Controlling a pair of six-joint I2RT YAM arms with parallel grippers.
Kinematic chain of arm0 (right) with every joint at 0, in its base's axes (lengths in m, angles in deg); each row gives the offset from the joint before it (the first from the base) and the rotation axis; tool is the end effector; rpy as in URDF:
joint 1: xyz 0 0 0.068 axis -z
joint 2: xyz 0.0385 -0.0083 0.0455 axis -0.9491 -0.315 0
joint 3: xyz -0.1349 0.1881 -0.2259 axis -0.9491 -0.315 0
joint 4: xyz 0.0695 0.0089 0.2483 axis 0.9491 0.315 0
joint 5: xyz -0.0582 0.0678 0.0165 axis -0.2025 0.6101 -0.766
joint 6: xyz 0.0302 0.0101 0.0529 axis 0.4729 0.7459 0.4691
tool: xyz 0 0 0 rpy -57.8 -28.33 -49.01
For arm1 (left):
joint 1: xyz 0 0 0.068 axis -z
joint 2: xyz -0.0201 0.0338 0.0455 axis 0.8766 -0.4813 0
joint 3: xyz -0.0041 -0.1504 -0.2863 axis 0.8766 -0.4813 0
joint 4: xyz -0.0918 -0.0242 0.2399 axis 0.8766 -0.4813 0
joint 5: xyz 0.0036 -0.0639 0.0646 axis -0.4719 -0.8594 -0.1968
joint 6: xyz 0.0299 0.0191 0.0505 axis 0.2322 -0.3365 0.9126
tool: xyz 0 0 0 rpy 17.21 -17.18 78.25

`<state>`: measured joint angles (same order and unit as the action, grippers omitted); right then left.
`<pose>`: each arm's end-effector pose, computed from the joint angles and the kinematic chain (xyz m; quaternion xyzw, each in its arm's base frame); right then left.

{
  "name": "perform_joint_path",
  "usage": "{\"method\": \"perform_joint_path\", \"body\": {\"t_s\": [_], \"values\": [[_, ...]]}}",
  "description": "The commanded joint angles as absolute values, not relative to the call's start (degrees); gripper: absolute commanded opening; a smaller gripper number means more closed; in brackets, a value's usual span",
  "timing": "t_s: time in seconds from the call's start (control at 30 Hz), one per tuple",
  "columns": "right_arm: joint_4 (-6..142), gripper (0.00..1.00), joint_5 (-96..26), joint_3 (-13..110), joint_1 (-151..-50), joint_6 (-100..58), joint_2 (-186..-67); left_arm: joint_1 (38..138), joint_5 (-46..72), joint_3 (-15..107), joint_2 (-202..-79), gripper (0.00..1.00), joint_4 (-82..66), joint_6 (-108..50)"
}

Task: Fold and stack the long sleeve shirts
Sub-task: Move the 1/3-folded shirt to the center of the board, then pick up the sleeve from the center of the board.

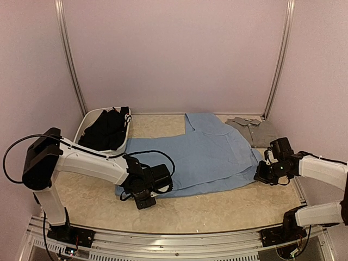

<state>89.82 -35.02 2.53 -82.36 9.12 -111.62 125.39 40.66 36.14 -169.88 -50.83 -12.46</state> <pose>0.1793 0.0406 0.2054 0.1981 0.9406 0.1701 0.2172 0.1594 -0.2938 0.1831 0.5506 0.8159 0.1162 0.1329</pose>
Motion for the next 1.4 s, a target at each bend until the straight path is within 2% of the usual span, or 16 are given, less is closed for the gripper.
{"method": "perform_joint_path", "body": {"t_s": [0.0,0.23,0.33,0.47,0.6,0.73,0.77,0.8,0.83,0.9,1.0,1.07,1.1,1.13,1.17,1.37], "values": [[98.2,0.00,-34.6,3.2,-83.3,11.7,-105.9,129.5,31.5,37.5,-168.4,0.00,-56.8,-15.8],[115.1,0.00,-40.4,6.6,-90.5,19.8,-100.0,138.2,24.4,37.8,-166.4,0.00,-58.6,-18.9],[118.7,0.00,-39.3,7.6,-91.3,22.3,-97.6,139.3,21.9,38.5,-165.8,0.00,-59.2,-19.5],[127.0,0.00,-46.5,12.1,-93.4,23.9,-98.4,139.6,21.9,40.3,-164.6,0.00,-61.0,-20.6],[128.3,0.00,-47.1,12.8,-93.5,23.1,-99.8,138.9,24.0,40.1,-165.0,0.00,-60.9,-21.3],[126.7,0.14,-44.9,10.9,-93.7,21.4,-102.0,136.9,25.5,40.3,-167.0,0.00,-61.2,-21.8],[126.7,0.19,-44.8,11.0,-93.7,21.1,-101.9,136.5,25.9,40.4,-167.2,0.04,-61.2,-21.9],[126.7,0.28,-44.8,11.1,-93.7,21.1,-101.6,136.1,26.4,40.4,-167.3,0.10,-61.1,-21.9],[126.9,0.38,-44.8,11.4,-93.8,21.0,-101.2,135.7,26.5,40.4,-167.1,0.19,-61.1,-22.0],[127.9,0.49,-45.1,12.6,-93.7,20.9,-101.0,135.2,27.1,40.7,-167.0,0.34,-61.6,-21.9],[127.1,0.56,-45.7,15.8,-94.3,19.9,-101.2,134.0,28.7,41.4,-167.4,0.55,-62.3,-21.0],[123.8,0.58,-45.3,19.0,-94.9,18.0,-102.1,132.7,29.4,42.2,-167.4,0.64,-62.8,-20.6],[121.8,0.59,-45.2,20.4,-95.0,16.6,-103.0,131.5,28.8,42.5,-167.0,0.75,-62.7,-20.5],[119.2,0.61,-45.4,21.4,-95.0,14.8,-104.2,130.8,27.8,43.1,-166.5,0.95,-62.4,-20.3],[116.9,0.62,-45.8,22.4,-95.0,13.1,-105.6,130.1,26.3,43.8,-165.3,0.98,-62.3,-19.9],[98.1,0.66,-49.2,28.2,-94.9,-0.3,-118.6,126.4,13.0,45.5,-159.3,0.99,-58.2,-18.8]]}}
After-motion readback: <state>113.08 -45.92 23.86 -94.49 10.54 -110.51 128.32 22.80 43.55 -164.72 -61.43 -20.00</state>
